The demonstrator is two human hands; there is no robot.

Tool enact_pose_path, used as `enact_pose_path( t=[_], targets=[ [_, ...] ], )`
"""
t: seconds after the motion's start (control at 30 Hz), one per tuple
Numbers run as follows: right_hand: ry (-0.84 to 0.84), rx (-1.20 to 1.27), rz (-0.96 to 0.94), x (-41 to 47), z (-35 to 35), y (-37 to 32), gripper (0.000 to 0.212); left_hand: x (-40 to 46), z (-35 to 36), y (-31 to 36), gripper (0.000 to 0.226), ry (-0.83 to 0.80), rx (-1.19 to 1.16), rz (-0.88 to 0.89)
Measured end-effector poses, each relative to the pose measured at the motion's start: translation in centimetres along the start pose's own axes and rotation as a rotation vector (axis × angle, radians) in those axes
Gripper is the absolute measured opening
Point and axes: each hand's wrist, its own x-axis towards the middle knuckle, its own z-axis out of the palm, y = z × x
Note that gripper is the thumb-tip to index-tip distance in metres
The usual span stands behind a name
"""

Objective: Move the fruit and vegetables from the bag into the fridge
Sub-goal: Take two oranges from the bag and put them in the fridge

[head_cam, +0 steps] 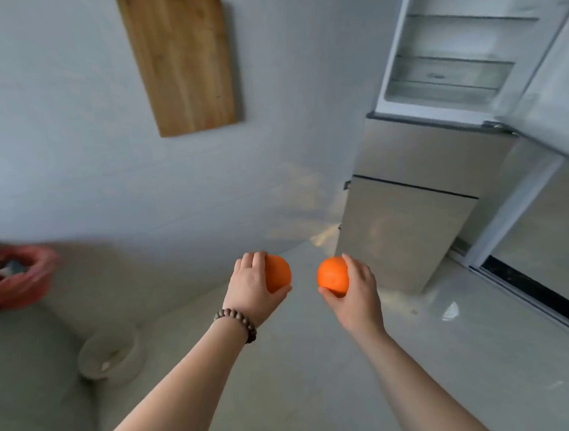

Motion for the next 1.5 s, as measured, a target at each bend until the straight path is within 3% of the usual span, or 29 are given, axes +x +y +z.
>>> enact_pose_path(
  t=[0.4,0.83,1.2,1.5],
  targets=[
    [0.263,-0.050,0.113,17.1,-8.5,10.4,0.080,18.7,9.2,14.8,0.079,-0.101,-0.120,0.247],
    [0.360,-0.100,0.211,32.6,-9.5,18.6,0.081,36.4,17.3,21.4,0.078,-0.140,-0.155,0.395],
    [0.496,-0.104,0.147,55.9,-9.5,19.2,0.080,60.1,19.1,27.1,0.078,-0.047,-0.241,0.549],
    [0.548,-0.055,0.076,69.2,-12.5,20.6,0.077,72.3,20.6,34.1,0.077,-0.008,-0.422,0.609]
  ],
)
